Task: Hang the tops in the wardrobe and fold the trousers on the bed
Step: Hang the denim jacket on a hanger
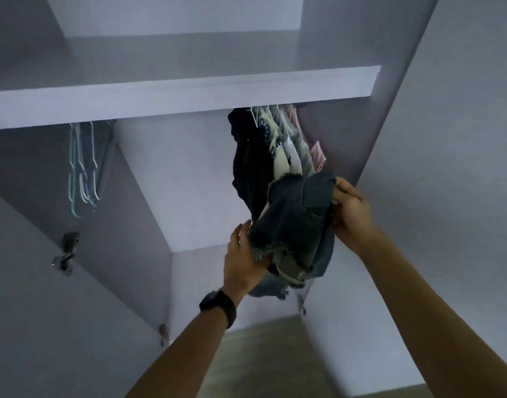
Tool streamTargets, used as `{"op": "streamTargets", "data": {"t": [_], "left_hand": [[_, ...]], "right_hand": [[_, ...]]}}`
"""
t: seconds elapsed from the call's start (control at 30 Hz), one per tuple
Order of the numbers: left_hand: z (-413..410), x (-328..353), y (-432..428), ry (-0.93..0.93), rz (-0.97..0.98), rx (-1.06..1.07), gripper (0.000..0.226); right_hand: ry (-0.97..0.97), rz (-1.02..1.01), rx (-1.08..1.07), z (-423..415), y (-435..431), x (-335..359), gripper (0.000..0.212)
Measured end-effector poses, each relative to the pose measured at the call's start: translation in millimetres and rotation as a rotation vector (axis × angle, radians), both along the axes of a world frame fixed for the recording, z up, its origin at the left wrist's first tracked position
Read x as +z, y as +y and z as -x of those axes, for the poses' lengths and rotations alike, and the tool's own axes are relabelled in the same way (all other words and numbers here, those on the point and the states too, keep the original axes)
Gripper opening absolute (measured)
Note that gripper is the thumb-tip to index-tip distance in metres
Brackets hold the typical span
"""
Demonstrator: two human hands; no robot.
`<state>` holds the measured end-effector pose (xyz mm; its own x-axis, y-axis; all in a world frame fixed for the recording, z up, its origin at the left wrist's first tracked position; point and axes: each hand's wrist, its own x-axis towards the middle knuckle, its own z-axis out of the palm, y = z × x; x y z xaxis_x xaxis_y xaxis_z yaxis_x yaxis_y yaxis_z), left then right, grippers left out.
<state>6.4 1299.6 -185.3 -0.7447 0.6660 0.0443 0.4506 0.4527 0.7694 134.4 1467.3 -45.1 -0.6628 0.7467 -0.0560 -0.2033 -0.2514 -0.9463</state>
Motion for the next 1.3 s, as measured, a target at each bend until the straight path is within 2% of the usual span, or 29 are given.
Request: {"op": "streamTargets", "data": {"t": [0.07, 0.13, 0.23, 0.3, 0.37, 0.43, 0.53, 0.6, 0.7, 0.77, 0.87, 0.93, 1.0, 1.07, 1.17, 1.3], "left_hand": [[-2.5, 0.6, 0.3, 0.100, 0.101, -0.042, 0.065], [-4.6, 3.5, -5.0, 0.110, 0.185, -0.080, 0.035], [-0.1, 5.4, -26.1, 0.114, 0.185, -0.015, 0.033], [10.0, 15.5, -47.6, 0.072, 0.113, 0.038, 0.030], [26.1, 32.7, -63.4, -0.033, 0.019, 0.088, 0.024], [39.7, 59.9, -72.9, -0.132, -0.042, 0.071, 0.019], [49.8, 96.7, -80.0, -0.125, 0.009, -0.061, 0.018], [54.6, 113.3, -82.4, -0.058, 0.053, -0.117, 0.015], [60.4, 129.3, -89.1, -0.047, 0.047, -0.162, 0.015], [67.8, 139.7, -98.5, -0.062, 0.036, -0.155, 0.017], [82.1, 153.0, -117.4, -0.116, 0.043, -0.158, 0.018], [87.9, 161.7, -128.1, -0.087, 0.057, -0.163, 0.021], [90.9, 170.1, -137.9, -0.092, 0.045, -0.161, 0.024], [94.6, 178.0, -151.2, -0.156, 0.013, -0.138, 0.027], [105.5, 183.0, -174.2, -0.247, -0.048, -0.074, 0.047], [116.0, 174.4, -184.6, -0.293, -0.120, -0.013, 0.033]], "right_hand": [[-0.039, 0.010, 0.032, 2.1, 1.3, -2.1, 0.024], [-0.064, 0.018, 0.050, 3.4, 2.2, -7.3, 0.024], [-0.199, -0.048, -0.066, 3.7, 11.0, -22.1, 0.025], [-0.411, -0.226, -0.152, -0.2, 20.7, -43.8, 0.020], [-0.606, -0.459, -0.150, -6.2, 20.0, -66.7, 0.025], [-0.665, -0.598, -0.171, -9.2, 0.6, -81.7, 0.029], [-0.483, -0.683, -0.182, -1.3, -58.6, -87.9, 0.024], [-0.369, -0.798, -0.090, 11.6, -101.4, -81.9, 0.026], [-0.323, -0.924, 0.047, 38.9, -136.3, -77.8, 0.031], [-0.316, -0.929, 0.080, 55.2, -141.3, -75.2, 0.028], [-0.191, -1.037, -0.016, 74.8, -148.3, -60.4, 0.023], [-0.080, -1.162, -0.088, 88.2, -153.4, -42.6, 0.022], [-0.012, -1.247, -0.031, 104.4, -157.8, -25.5, 0.014], [0.016, -1.255, 0.102, 118.3, -161.0, -11.5, 0.011], [0.015, -1.241, 0.275, 129.6, -170.4, -5.0, 0.014], [-0.022, -1.273, 0.193, 144.5, -180.1, 0.1, 0.007]]}}
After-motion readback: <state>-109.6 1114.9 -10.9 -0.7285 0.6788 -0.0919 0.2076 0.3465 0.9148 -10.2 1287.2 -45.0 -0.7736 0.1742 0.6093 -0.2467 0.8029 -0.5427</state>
